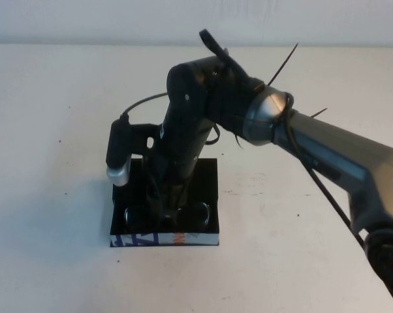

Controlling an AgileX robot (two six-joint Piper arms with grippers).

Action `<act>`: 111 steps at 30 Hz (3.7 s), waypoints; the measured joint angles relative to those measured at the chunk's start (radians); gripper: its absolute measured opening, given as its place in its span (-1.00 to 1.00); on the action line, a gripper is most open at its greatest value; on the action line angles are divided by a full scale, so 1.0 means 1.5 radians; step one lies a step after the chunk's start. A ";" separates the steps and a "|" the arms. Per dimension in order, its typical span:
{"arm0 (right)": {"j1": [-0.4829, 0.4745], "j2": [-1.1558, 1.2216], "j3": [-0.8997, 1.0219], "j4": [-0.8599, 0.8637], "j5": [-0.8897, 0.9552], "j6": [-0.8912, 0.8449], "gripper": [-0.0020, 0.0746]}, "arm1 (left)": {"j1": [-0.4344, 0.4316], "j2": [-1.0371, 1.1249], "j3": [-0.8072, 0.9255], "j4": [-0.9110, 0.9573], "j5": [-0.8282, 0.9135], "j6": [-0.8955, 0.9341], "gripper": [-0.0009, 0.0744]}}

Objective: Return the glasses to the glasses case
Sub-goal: Place the glasses in the glasses case, then close the glasses case

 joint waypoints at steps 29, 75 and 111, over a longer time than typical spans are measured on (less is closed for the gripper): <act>-0.026 -0.160 -0.007 -0.011 0.017 0.255 -0.98 | 0.000 0.000 0.000 0.000 0.000 0.000 -0.98; -0.037 -0.136 -0.007 -0.057 0.017 0.417 -0.98 | -0.128 0.747 -0.388 -0.530 0.241 0.390 -0.98; -0.136 -0.022 -0.007 0.083 -0.133 0.436 -0.98 | -0.128 1.121 -0.338 -1.116 0.191 1.135 -0.98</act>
